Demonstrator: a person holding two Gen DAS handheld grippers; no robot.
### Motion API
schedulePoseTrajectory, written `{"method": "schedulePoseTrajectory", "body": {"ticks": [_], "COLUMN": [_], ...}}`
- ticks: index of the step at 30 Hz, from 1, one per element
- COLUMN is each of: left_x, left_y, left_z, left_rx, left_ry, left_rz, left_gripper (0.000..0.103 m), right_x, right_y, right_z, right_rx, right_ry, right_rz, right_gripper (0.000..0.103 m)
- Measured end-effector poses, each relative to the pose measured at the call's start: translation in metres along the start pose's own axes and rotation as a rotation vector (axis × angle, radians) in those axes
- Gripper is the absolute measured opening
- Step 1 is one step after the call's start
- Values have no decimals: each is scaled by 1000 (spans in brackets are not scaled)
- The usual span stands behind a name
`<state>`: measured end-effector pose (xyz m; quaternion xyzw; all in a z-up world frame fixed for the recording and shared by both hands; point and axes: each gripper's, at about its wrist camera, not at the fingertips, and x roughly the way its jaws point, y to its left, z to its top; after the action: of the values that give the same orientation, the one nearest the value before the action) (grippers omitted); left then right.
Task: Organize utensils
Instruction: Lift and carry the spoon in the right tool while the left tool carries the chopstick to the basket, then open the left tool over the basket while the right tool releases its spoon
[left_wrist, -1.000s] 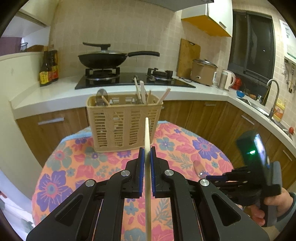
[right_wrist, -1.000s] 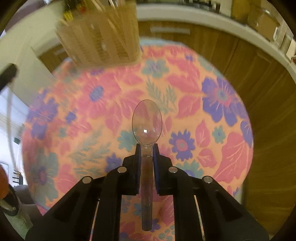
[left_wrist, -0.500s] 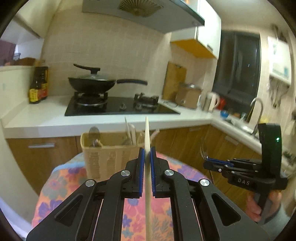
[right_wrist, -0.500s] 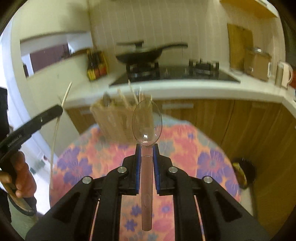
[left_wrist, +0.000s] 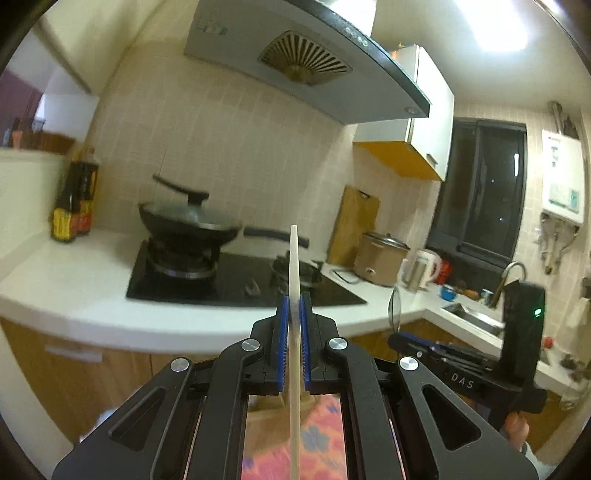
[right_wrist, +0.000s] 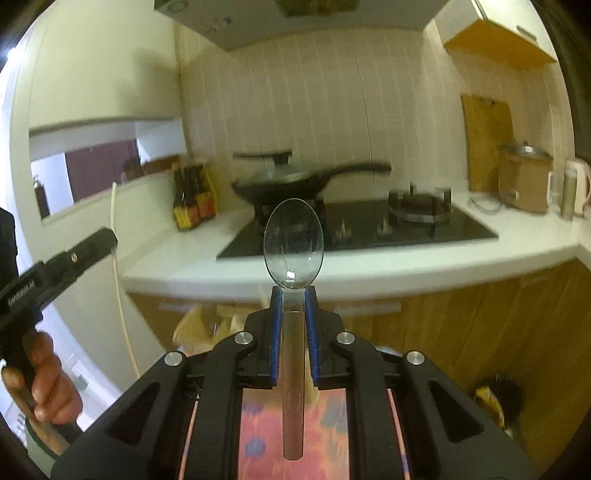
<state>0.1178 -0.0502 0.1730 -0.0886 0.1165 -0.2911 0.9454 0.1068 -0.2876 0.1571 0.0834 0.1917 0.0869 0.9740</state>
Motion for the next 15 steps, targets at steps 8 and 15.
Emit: {"method": "schedulePoseTrajectory", "body": {"ticks": [8, 15], "left_x": [55, 82], "left_y": [-7, 22], "left_z": [-4, -19], "left_rx": [89, 21], "left_ry": [-132, -101], "left_rz": [215, 244], "left_gripper": [4, 4], "right_x": [51, 84], "right_y": [1, 0], "right_z": [26, 15], "right_rx": [-67, -52], "right_ry": [-153, -156], "right_rz": [39, 83], "right_gripper": [10, 10]}}
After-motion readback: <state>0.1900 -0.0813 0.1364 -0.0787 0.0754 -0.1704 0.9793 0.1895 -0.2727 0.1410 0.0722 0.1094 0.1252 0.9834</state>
